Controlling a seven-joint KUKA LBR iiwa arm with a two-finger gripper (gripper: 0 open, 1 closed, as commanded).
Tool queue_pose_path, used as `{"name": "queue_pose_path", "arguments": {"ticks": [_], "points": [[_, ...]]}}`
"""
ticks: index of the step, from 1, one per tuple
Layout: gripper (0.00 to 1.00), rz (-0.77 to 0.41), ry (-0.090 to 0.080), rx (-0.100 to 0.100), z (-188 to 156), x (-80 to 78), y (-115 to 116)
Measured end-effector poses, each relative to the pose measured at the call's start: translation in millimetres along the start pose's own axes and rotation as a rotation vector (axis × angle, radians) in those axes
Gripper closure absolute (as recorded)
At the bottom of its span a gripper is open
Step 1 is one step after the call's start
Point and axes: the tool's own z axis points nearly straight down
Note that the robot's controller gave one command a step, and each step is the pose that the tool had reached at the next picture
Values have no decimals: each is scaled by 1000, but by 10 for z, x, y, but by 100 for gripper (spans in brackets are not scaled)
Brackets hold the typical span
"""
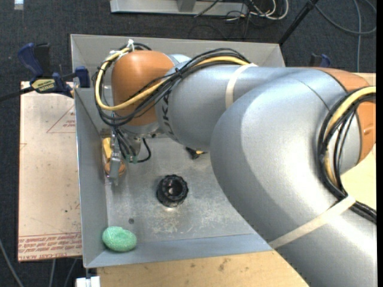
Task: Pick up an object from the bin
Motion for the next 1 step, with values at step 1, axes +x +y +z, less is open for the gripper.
{"name": "queue_pose_path", "arguments": {"ticks": [1], "points": [[100, 6, 3, 1, -36, -2, 2]]}}
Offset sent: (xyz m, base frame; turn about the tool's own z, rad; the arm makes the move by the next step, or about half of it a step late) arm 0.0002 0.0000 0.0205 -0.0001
